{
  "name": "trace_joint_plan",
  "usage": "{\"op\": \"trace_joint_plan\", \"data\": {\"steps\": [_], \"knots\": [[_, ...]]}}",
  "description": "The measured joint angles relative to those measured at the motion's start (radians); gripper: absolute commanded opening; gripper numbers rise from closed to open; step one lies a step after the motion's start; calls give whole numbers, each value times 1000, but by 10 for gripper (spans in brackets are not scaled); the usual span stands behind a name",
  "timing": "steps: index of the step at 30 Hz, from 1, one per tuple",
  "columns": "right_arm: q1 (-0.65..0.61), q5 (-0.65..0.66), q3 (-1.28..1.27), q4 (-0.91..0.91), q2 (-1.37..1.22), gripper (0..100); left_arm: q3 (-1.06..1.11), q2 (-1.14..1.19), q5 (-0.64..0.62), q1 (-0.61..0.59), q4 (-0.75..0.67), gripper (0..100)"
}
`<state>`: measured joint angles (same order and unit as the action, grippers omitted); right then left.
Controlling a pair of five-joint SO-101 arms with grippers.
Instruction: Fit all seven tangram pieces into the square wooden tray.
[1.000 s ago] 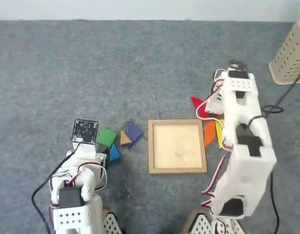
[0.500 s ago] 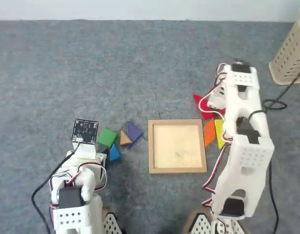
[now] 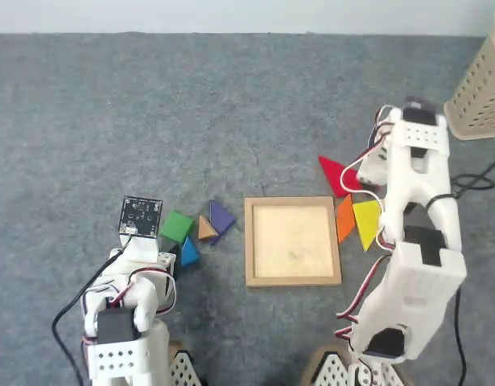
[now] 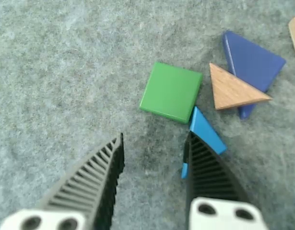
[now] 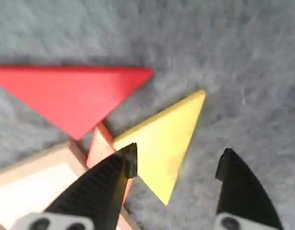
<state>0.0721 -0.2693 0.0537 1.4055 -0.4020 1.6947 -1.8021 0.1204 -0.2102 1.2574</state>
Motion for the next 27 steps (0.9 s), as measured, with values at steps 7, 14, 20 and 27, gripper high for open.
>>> {"op": "trace_joint_plan", "data": {"steps": [7, 14, 20, 27], "knots": [[-58, 3, -204, -129, 60, 281, 0, 0, 0, 0, 0, 194], [-68, -29, -224, -190, 68, 285, 0, 0, 0, 0, 0, 194], [-69, -124, -224, -195, 68, 361, 0, 0, 0, 0, 0, 194], [-80, -161, -193, -196, 68, 362, 0, 0, 0, 0, 0, 194]]}}
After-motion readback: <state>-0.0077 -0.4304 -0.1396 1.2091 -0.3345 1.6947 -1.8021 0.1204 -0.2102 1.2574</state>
